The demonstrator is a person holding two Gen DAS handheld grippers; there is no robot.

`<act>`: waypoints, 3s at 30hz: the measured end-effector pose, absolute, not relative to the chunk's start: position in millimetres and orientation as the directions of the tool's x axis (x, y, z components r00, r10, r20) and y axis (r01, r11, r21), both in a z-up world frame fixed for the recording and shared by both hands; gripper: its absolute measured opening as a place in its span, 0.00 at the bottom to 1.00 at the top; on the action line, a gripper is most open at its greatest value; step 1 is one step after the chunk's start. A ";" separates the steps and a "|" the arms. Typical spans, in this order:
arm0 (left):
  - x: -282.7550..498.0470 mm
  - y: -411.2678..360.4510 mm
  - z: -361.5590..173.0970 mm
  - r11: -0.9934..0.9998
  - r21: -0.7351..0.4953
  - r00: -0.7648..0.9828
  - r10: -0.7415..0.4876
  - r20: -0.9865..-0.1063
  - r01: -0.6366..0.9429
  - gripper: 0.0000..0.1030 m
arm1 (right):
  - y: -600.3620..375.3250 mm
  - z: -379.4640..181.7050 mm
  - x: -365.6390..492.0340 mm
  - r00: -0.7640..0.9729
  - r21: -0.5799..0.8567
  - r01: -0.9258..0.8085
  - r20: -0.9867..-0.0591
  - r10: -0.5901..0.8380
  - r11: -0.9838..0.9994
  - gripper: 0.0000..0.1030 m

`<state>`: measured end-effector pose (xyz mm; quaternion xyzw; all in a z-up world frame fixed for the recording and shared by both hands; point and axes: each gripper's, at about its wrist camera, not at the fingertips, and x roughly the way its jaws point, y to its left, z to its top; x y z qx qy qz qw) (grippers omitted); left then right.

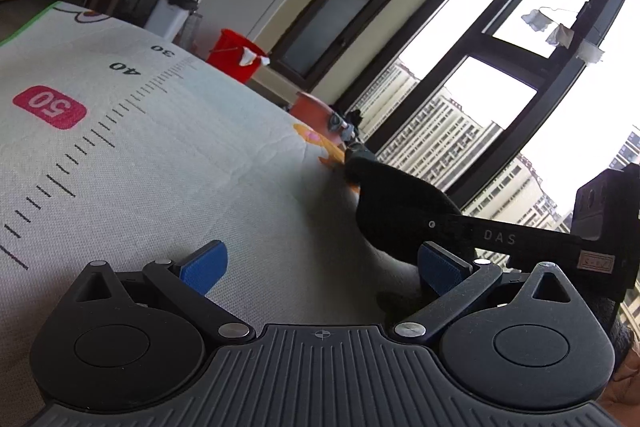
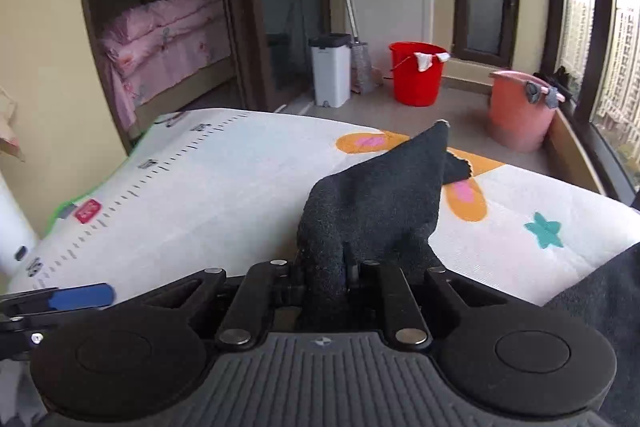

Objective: Fold clothes

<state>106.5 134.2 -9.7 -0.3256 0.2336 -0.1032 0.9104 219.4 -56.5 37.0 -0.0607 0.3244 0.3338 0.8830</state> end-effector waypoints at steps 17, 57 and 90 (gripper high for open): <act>172.1 131.7 13.6 0.778 -0.620 0.795 -0.435 -0.423 0.096 1.00 | -148.6 74.8 176.8 0.575 0.208 -0.623 -0.531 0.622 0.754 0.60; 130.7 166.2 88.7 0.694 -0.678 0.872 -0.463 -0.162 0.243 1.00 | -159.1 58.0 169.4 0.725 0.330 -0.427 -0.431 0.537 0.842 0.69; 48.8 197.7 6.7 0.759 -0.651 0.822 -0.365 -0.437 -0.010 1.00 | 6.1 44.2 241.0 0.327 0.486 -0.620 -0.554 0.765 0.617 0.11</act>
